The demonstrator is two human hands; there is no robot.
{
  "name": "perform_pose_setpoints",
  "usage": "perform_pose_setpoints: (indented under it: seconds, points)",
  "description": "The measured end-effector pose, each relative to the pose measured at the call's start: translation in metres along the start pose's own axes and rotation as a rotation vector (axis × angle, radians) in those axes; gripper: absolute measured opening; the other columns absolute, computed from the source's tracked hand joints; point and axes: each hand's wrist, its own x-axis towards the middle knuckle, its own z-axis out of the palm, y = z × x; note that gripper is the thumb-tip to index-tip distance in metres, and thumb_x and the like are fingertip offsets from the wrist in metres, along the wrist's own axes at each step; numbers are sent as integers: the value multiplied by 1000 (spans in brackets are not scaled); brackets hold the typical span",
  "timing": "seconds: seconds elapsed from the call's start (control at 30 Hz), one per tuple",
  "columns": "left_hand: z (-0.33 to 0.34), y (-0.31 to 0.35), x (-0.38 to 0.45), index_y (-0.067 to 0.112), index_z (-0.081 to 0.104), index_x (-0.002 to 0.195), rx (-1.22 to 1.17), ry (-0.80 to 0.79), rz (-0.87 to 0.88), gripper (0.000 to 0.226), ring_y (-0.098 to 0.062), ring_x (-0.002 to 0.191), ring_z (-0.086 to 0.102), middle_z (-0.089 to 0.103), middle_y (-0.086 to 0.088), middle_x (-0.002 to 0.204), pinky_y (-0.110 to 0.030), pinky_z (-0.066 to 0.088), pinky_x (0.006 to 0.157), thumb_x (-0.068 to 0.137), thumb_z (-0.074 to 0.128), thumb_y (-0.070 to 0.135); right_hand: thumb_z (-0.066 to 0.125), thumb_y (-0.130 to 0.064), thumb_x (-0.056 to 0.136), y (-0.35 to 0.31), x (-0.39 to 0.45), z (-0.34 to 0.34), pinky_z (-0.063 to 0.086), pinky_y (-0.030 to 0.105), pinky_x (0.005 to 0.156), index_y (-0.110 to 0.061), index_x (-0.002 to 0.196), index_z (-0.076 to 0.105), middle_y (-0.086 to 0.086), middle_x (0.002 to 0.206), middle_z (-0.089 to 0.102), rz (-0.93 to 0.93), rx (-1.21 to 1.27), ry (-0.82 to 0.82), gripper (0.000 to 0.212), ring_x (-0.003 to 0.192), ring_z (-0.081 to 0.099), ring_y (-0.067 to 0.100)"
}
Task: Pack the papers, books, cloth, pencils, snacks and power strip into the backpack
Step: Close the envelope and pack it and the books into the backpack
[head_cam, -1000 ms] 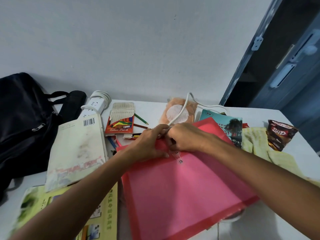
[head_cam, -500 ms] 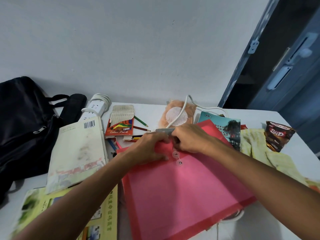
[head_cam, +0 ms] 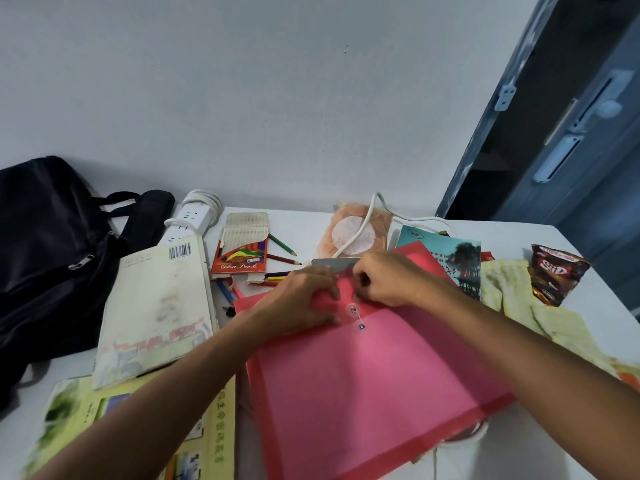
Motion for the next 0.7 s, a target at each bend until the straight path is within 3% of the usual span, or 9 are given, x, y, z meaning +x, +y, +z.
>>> perform_pose_setpoints:
  seconds: [0.23,0.33,0.43,0.53,0.7]
  points:
    - [3,-3,-2,21,75,97,28,-32,-14,24,-9,129,43,53,0,135,-12,26,103,75,80,30,65,-14,76,8,-19,3,40,29,59,-22,64,60,-13,63,57,-44,41,23,15,65,52,8]
    - [4,-5,-2,22,75,96,28,-21,-11,25,-9,129,43,54,1,134,-10,25,102,74,80,32,59,-18,81,10,-36,5,43,32,63,-21,79,67,-8,78,60,-154,-79,45,9,78,57,17]
    - [4,-7,-2,22,74,97,29,-14,-11,26,-8,129,42,54,2,134,-7,22,101,74,80,34,52,-18,88,7,-51,8,34,30,60,-22,89,68,-9,81,48,-227,-172,27,16,84,56,20]
    - [6,-9,-2,22,74,97,29,-9,-1,27,-8,129,41,54,2,134,-4,20,101,74,80,35,50,-16,89,4,-61,9,30,27,61,-21,89,68,-8,81,45,-238,-180,29,18,85,55,20]
    - [8,-9,-1,21,74,97,26,2,2,27,-9,131,41,55,2,134,-13,23,105,74,80,33,43,-16,89,-8,-76,16,33,29,60,-17,85,67,-5,78,45,-196,-212,34,25,79,57,23]
